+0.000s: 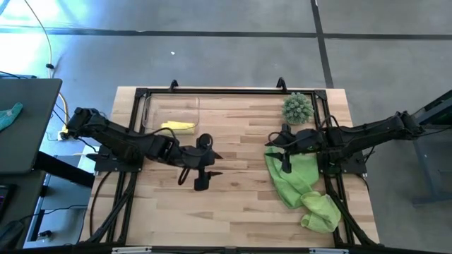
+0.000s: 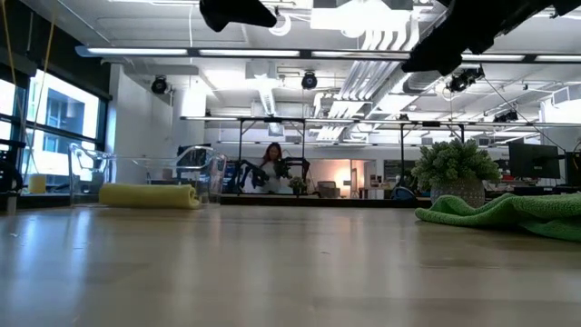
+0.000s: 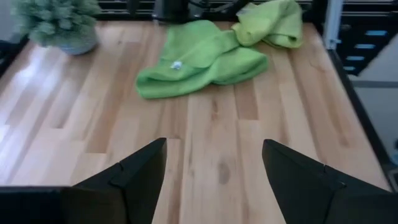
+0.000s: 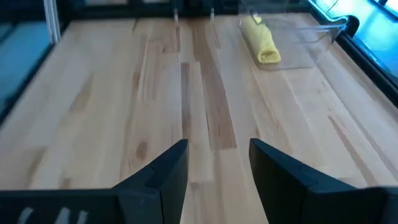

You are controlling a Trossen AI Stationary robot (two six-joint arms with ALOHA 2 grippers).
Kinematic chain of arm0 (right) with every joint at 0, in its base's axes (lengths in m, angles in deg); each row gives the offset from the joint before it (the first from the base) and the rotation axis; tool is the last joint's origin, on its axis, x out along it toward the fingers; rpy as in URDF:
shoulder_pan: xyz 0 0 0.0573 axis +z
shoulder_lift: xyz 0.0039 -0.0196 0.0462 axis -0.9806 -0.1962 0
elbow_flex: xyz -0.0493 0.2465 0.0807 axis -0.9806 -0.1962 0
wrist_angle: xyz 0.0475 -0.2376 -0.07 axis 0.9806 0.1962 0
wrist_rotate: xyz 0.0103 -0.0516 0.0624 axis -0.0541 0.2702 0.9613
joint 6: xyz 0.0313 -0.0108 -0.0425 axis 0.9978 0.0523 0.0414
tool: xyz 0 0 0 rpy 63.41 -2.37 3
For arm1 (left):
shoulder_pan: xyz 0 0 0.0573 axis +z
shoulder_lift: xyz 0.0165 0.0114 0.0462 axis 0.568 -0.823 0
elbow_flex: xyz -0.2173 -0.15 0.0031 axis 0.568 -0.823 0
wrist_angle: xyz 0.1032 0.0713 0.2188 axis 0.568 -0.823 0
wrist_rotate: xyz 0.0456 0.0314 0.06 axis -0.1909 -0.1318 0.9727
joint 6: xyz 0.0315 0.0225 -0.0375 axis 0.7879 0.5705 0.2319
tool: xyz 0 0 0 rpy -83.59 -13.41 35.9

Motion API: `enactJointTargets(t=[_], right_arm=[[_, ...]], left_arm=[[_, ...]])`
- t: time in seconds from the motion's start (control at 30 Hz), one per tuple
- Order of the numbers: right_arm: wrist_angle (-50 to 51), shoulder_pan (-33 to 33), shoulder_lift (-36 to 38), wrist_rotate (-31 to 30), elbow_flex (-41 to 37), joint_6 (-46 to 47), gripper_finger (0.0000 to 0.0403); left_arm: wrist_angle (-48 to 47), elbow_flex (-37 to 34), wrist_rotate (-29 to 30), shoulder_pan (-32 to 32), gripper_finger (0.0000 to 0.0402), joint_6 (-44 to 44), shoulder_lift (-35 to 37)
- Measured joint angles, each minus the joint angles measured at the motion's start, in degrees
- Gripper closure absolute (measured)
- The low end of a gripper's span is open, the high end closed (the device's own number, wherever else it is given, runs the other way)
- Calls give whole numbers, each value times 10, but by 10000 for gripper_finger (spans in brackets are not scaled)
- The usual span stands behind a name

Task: Roll microfiber towels into tight, uniform cylinder then place into a basket
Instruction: Fold the green microfiber cloth

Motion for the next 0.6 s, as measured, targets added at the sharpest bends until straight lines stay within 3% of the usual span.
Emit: enactJointTargets(t=[0.13,0.3,0.6], right_arm=[[-6,-7,-8,-2,0,109,242],[76,-34,-50,5,0,340,242],[182,-86,-137,39,0,402,242]], left_arm=[[-1,0,7,2,149,0,0],[-1,0,7,2,149,0,0],[-5,0,4,2,149,20,0]])
